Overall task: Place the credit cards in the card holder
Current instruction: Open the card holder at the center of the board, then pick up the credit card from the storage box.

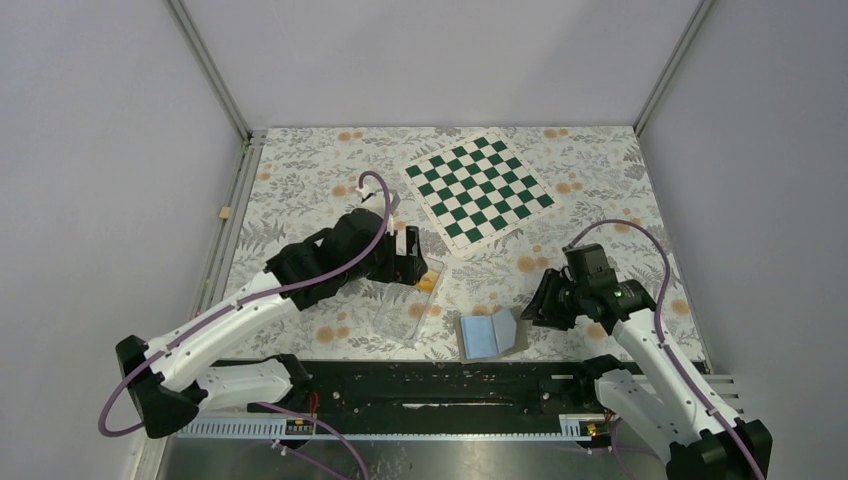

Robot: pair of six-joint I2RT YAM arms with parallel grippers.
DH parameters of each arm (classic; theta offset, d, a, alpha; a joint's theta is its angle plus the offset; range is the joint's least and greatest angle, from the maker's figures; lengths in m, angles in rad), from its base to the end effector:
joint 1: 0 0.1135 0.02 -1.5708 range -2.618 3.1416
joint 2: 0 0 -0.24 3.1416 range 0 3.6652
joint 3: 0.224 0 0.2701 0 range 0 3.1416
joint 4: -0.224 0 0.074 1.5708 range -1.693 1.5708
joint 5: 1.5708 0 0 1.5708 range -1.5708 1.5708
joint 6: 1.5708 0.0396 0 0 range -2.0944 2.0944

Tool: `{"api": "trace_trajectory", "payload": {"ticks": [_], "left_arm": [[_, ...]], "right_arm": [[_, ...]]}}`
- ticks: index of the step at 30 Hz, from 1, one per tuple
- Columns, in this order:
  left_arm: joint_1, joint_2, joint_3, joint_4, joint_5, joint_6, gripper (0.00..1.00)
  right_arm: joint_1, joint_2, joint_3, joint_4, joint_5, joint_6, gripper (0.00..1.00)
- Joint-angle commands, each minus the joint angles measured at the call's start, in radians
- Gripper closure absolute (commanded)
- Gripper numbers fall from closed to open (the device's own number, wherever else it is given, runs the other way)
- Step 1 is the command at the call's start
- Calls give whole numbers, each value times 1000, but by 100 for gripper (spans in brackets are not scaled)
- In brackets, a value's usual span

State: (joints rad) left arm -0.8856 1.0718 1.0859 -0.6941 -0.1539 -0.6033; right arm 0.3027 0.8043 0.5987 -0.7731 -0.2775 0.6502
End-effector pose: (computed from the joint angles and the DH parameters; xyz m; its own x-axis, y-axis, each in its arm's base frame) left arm 0.1664 -0.1941 0.3168 -0.7190 -0.0062 -0.6950 0.3422 0.8672 -0.3618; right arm 0.1744 0.0658 0.1983 -0.8923 0.3313 -0.3066 0.1351 0.8442 0.5188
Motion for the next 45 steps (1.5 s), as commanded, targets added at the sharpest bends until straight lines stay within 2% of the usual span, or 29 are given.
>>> {"api": "trace_trajectory", "payload": {"ticks": [1,3,5,10,13,17,20,21,24,27,30,32,34,37,42,45], "left_arm": [[20,46,-8,49,78,-26,11],[24,64,-7,51,94,-34,11],[25,80,-9,52,107,-40,11],[27,103,-10,54,134,-44,11],[28,106,-14,54,137,-43,11],[29,110,-18,52,133,-41,11],[28,112,-14,46,131,-38,11],[28,113,-14,44,130,-37,11],[29,106,-13,38,121,-37,11],[30,96,-16,36,111,-36,11],[36,93,-20,39,117,-40,11],[41,93,-26,50,131,-47,11],[44,93,-33,58,144,-53,11],[53,93,-42,60,149,-56,11],[63,97,-54,60,179,-58,11],[64,99,-58,60,183,-56,11]], "right_arm": [[35,24,49,-36,-26,-12,72],[82,51,46,11,-47,27,89],[174,91,43,75,-36,76,100],[296,209,73,143,8,145,100],[308,221,97,150,34,160,100],[309,194,141,60,140,138,100],[308,163,149,8,207,132,85],[308,154,149,-10,225,129,73],[309,113,160,-67,292,125,55],[309,69,184,-86,311,115,53],[312,78,207,-69,251,97,59],[329,109,210,-35,211,102,70],[366,155,208,14,186,125,86],[445,227,191,120,138,174,100],[528,413,201,263,72,250,100],[538,515,197,321,78,283,100]]}}
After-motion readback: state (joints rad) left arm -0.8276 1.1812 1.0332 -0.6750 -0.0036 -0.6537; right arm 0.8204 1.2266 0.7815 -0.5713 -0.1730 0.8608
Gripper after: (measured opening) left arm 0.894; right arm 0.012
